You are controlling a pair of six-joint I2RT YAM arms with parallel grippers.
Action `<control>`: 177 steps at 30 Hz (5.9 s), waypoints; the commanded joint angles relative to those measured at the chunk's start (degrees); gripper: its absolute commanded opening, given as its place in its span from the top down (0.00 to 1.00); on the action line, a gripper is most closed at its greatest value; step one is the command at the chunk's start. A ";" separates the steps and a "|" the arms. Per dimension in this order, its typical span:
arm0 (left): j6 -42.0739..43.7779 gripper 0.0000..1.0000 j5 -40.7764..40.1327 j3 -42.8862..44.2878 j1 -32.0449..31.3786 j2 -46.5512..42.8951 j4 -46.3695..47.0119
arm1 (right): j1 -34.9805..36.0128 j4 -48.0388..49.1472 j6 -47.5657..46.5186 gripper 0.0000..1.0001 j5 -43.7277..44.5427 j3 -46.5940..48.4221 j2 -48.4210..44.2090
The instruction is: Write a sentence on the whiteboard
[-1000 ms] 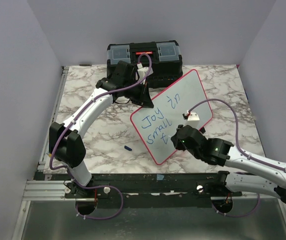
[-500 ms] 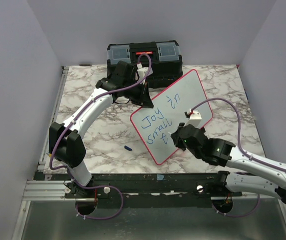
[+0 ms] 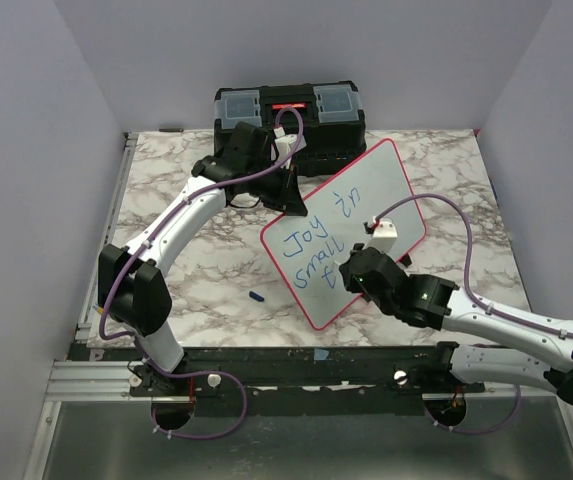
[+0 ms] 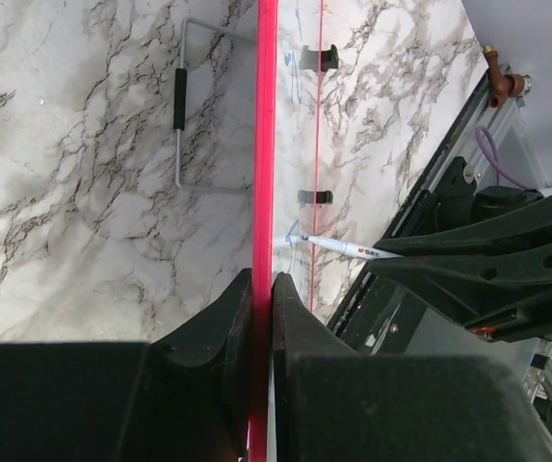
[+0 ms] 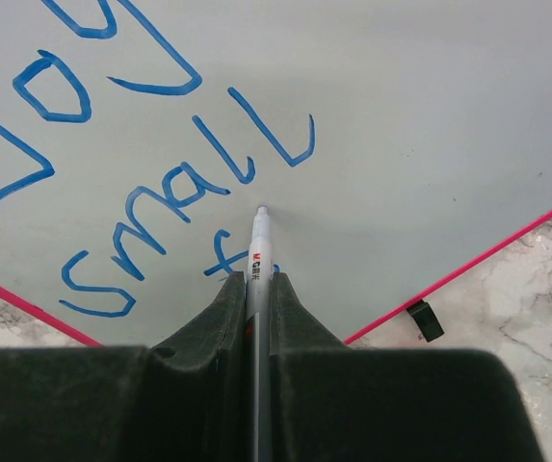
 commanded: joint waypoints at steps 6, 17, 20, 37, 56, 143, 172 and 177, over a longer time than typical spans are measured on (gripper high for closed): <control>3.12 1.00 -2.25 -0.42 -0.14 -1.53 0.31 | -0.24 2.08 0.12 0.99 2.07 1.06 1.87; 3.12 1.00 -2.21 -0.25 -0.14 -1.27 0.24 | -0.19 -0.70 2.70 0.99 0.49 -2.14 0.15; 3.12 1.00 -2.26 -0.17 -0.09 -1.13 0.27 | -0.26 -1.39 3.13 0.99 -0.03 -3.07 -0.59; 3.03 1.00 -2.25 -0.23 -0.09 -1.03 0.22 | -0.21 -4.71 6.35 0.99 -4.43 -7.82 -3.50; 3.03 1.00 -2.25 -0.32 -0.13 -1.09 0.23 | -0.26 -3.15 5.78 0.99 -1.66 -4.69 -2.03; 2.90 1.00 -1.90 -0.70 -0.14 -2.18 0.49 | -0.20 -6.21 9.80 0.99 6.50 1.09 -0.82; 2.95 1.00 -1.90 -0.38 -0.14 -1.62 0.40 | -0.25 -6.44 15.26 0.99 1.44 -7.17 -1.02; 2.86 1.00 -1.80 -0.41 -0.13 -1.69 0.42 | -0.19 -7.40 15.26 0.99 2.32 -6.50 -1.66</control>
